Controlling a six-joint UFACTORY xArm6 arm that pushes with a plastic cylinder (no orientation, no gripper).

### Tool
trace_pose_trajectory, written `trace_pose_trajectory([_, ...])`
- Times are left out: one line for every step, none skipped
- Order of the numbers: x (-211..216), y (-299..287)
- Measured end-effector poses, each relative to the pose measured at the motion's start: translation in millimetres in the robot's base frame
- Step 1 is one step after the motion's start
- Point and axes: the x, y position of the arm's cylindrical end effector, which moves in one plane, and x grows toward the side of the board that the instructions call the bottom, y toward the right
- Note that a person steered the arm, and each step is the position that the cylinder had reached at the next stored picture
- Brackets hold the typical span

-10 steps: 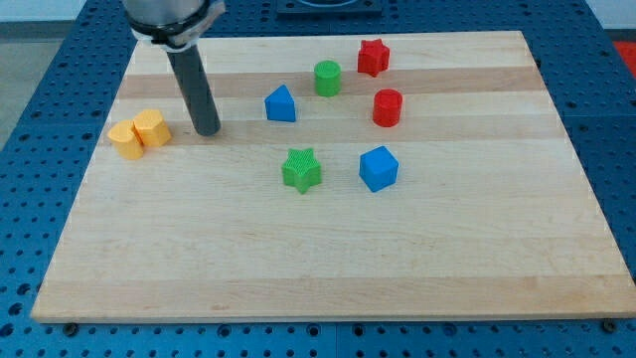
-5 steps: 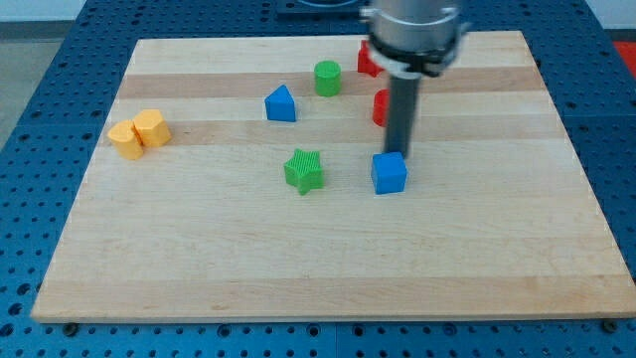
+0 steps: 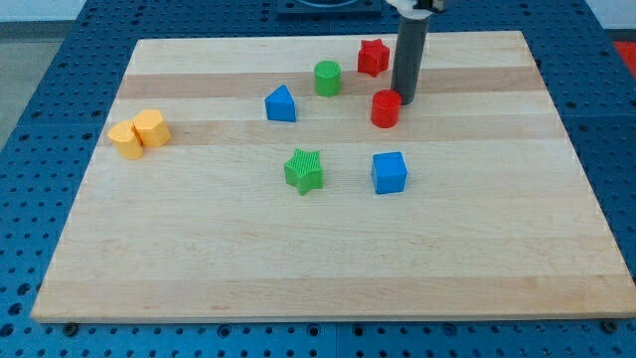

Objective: Move the red circle diagonally top right to the green star

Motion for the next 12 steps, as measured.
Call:
trace_pose_trajectory([7.5,10.1])
trace_pose_trajectory([10.5,19.4])
trace_pose_trajectory([13.0,13.5])
trace_pose_trajectory([19.8,-6.0])
trace_pose_trajectory([31.0,-22.3])
trace_pose_trajectory([46.4,-27.1])
trace_pose_trajectory([53.7,-30.9])
trace_pose_trajectory([63.9,-30.9])
trace_pose_trajectory([65.2,-35.7])
trace_pose_trajectory([58.6,-57.1])
trace_pose_trajectory([57.1,-72.5])
trace_pose_trajectory([57.5,-60.7])
